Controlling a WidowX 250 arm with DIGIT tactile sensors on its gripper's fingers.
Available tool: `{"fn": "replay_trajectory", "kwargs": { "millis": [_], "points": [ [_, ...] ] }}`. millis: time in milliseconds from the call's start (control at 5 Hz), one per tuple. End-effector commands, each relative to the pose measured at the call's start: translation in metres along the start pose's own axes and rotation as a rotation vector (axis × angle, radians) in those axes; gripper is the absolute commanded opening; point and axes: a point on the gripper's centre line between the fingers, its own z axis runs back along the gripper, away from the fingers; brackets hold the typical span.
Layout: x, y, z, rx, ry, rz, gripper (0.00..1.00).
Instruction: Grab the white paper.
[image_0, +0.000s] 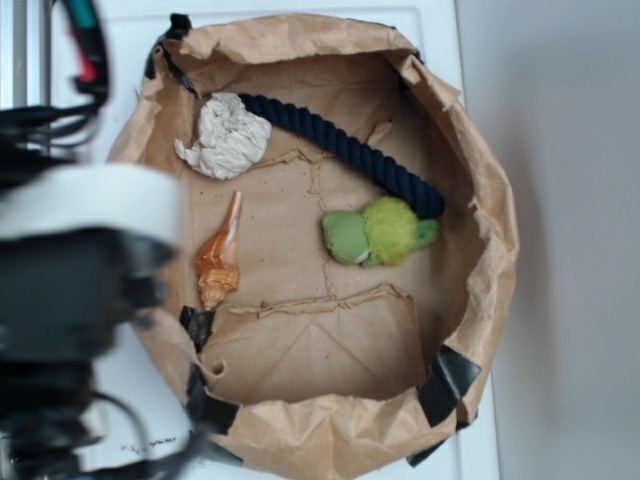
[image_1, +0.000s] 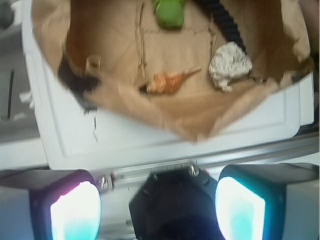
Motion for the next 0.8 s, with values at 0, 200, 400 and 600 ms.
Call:
{"fn": "replay_trajectory", "kwargs": {
  "millis": [0,200,400,600],
  "points": [
    [0.009,0.038,0.01,-0.033,-0.138,-0.184,1.0],
    [0.015,0.07,0.001,0.006,-0.139,-0.286,1.0],
    [0.027,0.079,-0.005,-0.002,-0.058,-0.24,1.0],
    [0.027,0.079,-0.005,-0.002,-0.058,-0.24,1.0]
  ]
}}
